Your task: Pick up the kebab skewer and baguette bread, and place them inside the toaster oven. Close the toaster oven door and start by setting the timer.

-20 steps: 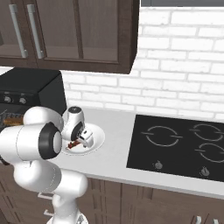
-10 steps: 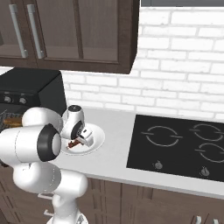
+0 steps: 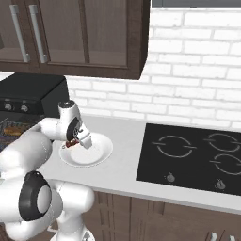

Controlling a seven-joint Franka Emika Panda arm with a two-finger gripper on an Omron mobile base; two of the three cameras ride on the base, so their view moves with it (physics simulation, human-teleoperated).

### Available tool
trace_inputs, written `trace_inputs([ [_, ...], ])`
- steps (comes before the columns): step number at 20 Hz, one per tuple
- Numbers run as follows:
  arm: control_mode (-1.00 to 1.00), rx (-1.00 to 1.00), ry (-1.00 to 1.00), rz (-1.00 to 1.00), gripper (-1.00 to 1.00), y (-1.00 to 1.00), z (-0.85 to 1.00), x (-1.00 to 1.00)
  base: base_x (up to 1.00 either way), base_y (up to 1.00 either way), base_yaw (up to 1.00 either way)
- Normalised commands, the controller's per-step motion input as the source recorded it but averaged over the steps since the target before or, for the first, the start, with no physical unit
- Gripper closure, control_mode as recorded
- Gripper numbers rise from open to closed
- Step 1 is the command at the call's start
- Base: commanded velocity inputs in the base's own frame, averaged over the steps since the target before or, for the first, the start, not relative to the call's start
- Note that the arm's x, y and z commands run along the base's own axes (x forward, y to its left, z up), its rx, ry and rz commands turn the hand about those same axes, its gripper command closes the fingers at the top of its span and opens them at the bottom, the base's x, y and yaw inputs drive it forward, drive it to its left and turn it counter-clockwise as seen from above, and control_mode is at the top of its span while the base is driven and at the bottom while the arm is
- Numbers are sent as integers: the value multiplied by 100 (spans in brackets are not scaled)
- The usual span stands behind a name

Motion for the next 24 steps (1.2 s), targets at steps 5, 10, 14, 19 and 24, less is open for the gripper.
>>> trace_inputs([
  [5,-100,4,-3,-18,100,3,100,-18,0,0,0],
  [10,-100,11,0,-18,100,2,91,-31,0,0,0],
  [14,-100,13,-7,-22,100,6,62,-54,0,0,0],
  [19,-100,8,-17,-23,100,58,51,-50,0,0,0],
  [24,-100,5,-14,-24,100,69,26,-27,0,0,0],
])
